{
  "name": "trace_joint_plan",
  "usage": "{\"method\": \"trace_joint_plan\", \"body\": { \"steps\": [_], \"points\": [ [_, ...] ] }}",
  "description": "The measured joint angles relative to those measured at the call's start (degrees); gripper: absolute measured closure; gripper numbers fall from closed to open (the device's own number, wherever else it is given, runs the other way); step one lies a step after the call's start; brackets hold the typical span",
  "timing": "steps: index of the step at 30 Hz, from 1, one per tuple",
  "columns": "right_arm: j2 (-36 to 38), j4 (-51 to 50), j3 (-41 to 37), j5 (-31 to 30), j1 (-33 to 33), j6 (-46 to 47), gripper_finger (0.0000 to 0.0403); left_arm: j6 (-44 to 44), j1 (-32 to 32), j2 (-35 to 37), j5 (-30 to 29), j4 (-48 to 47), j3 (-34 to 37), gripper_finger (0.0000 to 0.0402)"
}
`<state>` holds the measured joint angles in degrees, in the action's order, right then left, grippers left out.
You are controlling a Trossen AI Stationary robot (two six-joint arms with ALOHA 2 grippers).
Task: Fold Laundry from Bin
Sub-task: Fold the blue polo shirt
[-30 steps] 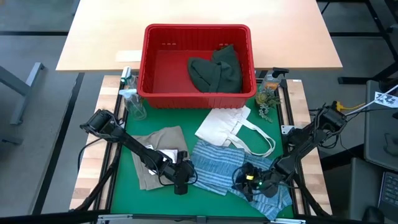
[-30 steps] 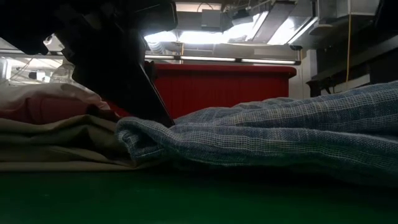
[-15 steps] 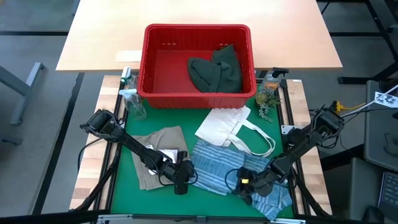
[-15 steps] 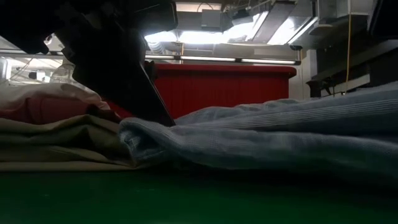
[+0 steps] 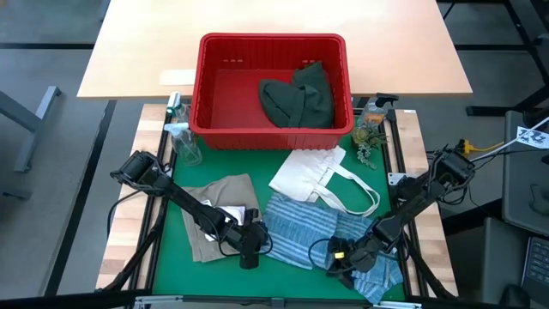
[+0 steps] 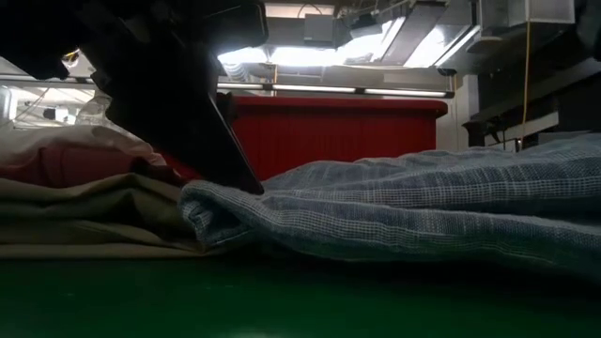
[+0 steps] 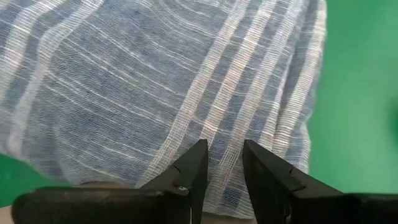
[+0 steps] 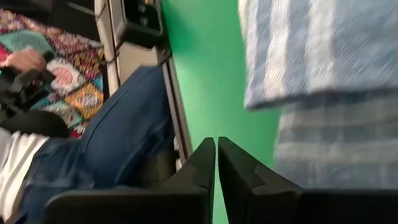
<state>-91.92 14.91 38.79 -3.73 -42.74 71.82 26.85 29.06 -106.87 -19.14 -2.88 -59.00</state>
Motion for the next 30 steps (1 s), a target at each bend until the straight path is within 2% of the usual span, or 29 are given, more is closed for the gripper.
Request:
{"method": "trace_joint_plan", "body": {
  "steps": [7,14,21,25,30],
  "points": [
    [1.12,2.20,0.73,6.21,0.00,0.01,0.0396,-0.02,0.00,1.82,3.19,1.39,0.00,0.0305],
    [4.30,1.49,3.30,5.08,0.07,-5.82,0.0397,-0.44,-0.97,7.15,2.79,3.79,-0.11,0.0305],
    [6.24,1.57,4.09,3.17,0.04,-8.30,0.0400,0.25,-3.55,8.68,-1.11,3.88,-0.11,0.0305],
    [6.25,1.32,4.09,3.17,0.02,-9.15,0.0401,3.50,-5.84,8.68,-0.83,3.72,-0.11,0.0302],
    [6.25,1.13,4.09,3.17,0.02,-9.18,0.0401,12.98,-8.75,8.68,-1.71,2.34,-0.10,0.0276]
  ]
}}
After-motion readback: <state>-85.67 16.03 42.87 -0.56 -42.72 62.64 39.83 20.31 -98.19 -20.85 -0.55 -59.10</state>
